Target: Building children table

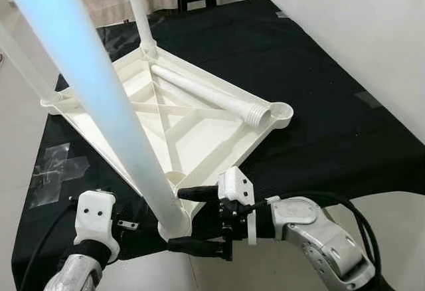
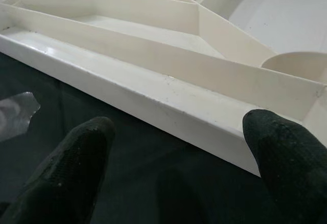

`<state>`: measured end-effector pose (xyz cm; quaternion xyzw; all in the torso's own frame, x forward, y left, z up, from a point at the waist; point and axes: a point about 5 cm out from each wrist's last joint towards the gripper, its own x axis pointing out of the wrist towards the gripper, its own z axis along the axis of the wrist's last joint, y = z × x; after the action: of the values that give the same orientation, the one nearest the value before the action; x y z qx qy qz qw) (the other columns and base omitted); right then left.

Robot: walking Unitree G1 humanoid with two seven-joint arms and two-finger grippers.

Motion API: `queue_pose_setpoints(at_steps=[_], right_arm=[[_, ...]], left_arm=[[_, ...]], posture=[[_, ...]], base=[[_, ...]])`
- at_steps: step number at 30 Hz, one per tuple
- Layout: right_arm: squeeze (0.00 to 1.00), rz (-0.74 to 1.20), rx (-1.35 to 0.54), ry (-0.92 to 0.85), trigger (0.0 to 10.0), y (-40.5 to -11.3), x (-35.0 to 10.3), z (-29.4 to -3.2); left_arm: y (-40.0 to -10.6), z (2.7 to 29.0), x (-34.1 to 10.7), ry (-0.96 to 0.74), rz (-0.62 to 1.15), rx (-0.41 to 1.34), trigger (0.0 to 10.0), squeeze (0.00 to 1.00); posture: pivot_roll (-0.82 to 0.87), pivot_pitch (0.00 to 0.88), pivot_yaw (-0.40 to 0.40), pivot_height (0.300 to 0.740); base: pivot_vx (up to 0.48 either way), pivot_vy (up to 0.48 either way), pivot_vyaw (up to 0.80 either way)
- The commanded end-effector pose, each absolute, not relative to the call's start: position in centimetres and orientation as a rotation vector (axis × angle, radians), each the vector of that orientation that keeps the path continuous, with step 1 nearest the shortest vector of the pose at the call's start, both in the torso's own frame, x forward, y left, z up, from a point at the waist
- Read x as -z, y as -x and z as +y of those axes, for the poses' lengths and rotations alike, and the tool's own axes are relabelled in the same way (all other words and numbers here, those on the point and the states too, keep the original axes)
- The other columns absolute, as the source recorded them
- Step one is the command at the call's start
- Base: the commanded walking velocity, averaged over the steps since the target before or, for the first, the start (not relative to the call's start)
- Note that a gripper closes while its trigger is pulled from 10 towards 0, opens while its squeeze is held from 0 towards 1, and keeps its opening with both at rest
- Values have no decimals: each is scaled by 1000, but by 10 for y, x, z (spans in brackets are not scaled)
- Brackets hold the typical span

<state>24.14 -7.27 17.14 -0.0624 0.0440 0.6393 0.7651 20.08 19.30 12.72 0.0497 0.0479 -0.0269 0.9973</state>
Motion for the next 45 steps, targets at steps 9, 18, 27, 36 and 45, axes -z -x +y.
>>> queue_pose_setpoints(at_steps=[9, 18, 27, 36, 45], right_arm=[[0, 138, -1250, 130, 10000, -243, -162, -101], [0, 226, -1274, 148, 10000, -236, -157, -139], [0, 261, -1185, 194, 10000, -240, -153, -159], [0, 276, -960, 305, 10000, -267, -147, -179], [0, 211, -891, 315, 10000, -279, -152, -180]], left_arm=[[-197, 193, -111, -112, 172, 78, 10000, 0], [-195, 197, -106, -125, 187, 70, 10000, 0], [-196, 196, -103, -129, 192, 62, 10000, 0], [-199, 200, -100, -138, 194, 39, 10000, 0], [-199, 207, -96, -139, 206, -20, 10000, 0]], posture=[[21, 224, 91, 740], [23, 219, 94, 740], [20, 210, 94, 740], [19, 197, 89, 740], [26, 184, 78, 740]], base=[[0, 0, 0], [0, 0, 0], [0, 0, 0], [0, 0, 0], [0, 0, 0]])
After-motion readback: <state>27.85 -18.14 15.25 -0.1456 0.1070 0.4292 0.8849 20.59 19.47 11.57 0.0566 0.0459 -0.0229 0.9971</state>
